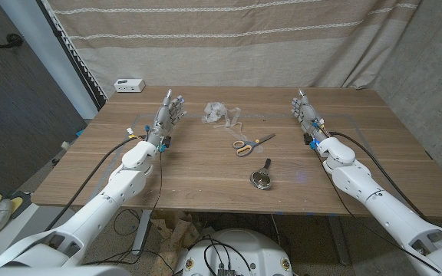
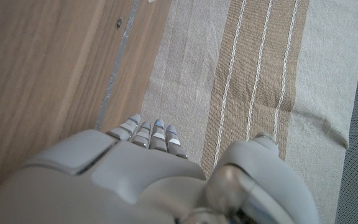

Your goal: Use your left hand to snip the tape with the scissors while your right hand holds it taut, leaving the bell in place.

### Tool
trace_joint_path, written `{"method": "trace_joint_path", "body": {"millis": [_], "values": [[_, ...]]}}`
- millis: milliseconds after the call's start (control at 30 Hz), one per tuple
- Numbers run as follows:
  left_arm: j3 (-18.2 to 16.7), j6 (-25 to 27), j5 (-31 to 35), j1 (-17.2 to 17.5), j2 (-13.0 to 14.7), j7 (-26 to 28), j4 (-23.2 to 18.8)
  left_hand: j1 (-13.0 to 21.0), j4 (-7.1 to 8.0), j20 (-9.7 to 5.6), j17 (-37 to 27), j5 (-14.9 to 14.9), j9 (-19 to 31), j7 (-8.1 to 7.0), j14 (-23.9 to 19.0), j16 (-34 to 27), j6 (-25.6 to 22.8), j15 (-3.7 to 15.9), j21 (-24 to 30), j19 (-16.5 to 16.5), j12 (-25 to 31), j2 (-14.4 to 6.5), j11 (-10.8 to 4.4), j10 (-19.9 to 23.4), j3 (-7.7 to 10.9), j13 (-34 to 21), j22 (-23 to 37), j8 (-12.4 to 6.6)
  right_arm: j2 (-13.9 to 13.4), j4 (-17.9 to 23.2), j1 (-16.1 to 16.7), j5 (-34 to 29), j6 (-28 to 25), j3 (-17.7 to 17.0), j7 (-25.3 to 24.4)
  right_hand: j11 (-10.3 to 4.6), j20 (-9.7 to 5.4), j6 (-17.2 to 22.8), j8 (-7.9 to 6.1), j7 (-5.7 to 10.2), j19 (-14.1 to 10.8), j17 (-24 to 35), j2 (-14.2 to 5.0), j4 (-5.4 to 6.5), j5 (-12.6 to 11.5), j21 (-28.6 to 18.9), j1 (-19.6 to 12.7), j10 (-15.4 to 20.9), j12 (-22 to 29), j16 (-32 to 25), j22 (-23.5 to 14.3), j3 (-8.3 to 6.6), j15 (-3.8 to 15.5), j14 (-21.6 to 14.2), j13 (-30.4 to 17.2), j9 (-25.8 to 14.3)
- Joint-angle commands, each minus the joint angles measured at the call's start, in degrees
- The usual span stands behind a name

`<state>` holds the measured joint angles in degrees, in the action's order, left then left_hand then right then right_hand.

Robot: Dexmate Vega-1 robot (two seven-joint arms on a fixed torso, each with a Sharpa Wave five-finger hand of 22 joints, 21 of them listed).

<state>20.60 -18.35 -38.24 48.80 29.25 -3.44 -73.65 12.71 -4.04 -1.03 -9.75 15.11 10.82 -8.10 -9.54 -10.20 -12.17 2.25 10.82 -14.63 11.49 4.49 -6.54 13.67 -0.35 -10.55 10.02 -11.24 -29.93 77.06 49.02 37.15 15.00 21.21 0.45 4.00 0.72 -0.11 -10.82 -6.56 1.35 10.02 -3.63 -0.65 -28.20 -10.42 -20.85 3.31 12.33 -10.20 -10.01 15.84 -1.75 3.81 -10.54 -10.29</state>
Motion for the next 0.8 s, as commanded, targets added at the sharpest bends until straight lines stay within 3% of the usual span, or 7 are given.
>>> {"method": "trace_joint_path", "body": {"millis": [33, 200, 300, 433, 800], "values": [[0.17, -1.28, 0.59, -0.53, -0.21, -0.83, 1.83, 0.4, -0.39, 0.2, -0.16, 0.16, 0.21, 0.04, -0.05, -0.18, 0.1, 4.75, 0.28, -0.14, 0.09, -0.21, -0.14, 0.18, -0.18, -0.24, 0.18, -0.1, -0.67, 1.73, 0.76, -1.79, 0.38, 0.64, -0.83, -0.25, -0.13, -0.4, -0.26, -0.42, 0.63, 0.2, -0.35, -0.52, -0.33, -0.34, -0.96, 0.53, 0.53, -0.19, -0.22, 0.1, 0.73, 0.24, -0.23, -0.27], [0.0, -2.26, 0.81, 0.85, -0.41, 0.19, 0.65, 0.34, -0.38, 0.32, -0.15, 0.17, 0.21, -0.03, 0.19, -0.11, 0.3, 4.57, 0.24, -0.02, -0.01, -0.21, -0.27, -0.06, -0.24, -0.24, 0.19, -0.02, -1.1, 1.68, 0.63, -5.03, 2.73, 1.34, -1.6, -1.22, -1.14, 0.55, -0.74, 0.26, 0.6, 0.17, -0.55, -1.15, -0.53, -0.48, -2.14, 1.69, 0.98, -0.27, -0.21, -0.25, 1.8, 0.04, -0.29, -0.27], [0.1, -0.88, 1.96, 1.91, 0.27, 2.86, -1.65, 0.28, -0.36, 0.45, -0.15, 0.17, 0.2, -0.09, 0.25, -0.1, 0.31, 4.66, 0.18, 0.18, 0.04, -0.22, -0.15, 0.07, -0.29, -0.23, 0.19, -0.03, -1.15, 0.79, 0.18, -6.32, 3.92, 1.61, -1.57, -4.99, -1.48, 1.11, -0.93, 2.33, 0.49, 0.1, -0.68, -2.45, -1.03, -0.64, -4.48, 4.25, 1.89, -0.3, -0.19, -0.78, 4.68, -0.42, -0.4, -0.25], [0.01, -0.82, 2.53, 2.84, 0.64, 4.1, -3.63, 0.22, -0.33, 0.22, -0.14, 0.16, 0.2, 0.0, 0.15, -0.16, 0.02, 4.71, 0.18, 0.22, 0.1, -0.24, -0.17, 0.23, -0.34, -0.23, 0.19, -0.15, -1.79, 1.09, 0.12, -7.27, 4.68, 1.64, -1.32, -6.97, -1.78, 1.78, -1.1, 3.65, 0.38, 0.04, -0.74, -3.2, -1.37, -0.7, -5.85, 5.17, 2.16, -0.2, -0.19, -1.05, 6.4, -0.42, -0.42, -0.25], [0.33, -1.76, 5.06, 4.61, 0.46, 7.6, -6.83, 0.26, -0.35, -0.2, -0.11, 0.18, 0.19, -0.12, -0.14, -0.27, -0.74, 5.19, 0.24, 0.19, 0.26, -0.41, -0.27, 0.73, -0.38, -0.21, 0.18, -0.44, -4.55, 3.03, -0.06, -14.42, 6.59, 3.2, -2.22, -7.7, -2.9, 3.05, -1.48, 4.32, 1.2, -0.01, -1.11, -4.29, -1.94, -0.44, -7.98, 6.63, 2.64, 0.07, -0.18, -1.68, 6.9, 0.33, -0.45, -0.27]]}}
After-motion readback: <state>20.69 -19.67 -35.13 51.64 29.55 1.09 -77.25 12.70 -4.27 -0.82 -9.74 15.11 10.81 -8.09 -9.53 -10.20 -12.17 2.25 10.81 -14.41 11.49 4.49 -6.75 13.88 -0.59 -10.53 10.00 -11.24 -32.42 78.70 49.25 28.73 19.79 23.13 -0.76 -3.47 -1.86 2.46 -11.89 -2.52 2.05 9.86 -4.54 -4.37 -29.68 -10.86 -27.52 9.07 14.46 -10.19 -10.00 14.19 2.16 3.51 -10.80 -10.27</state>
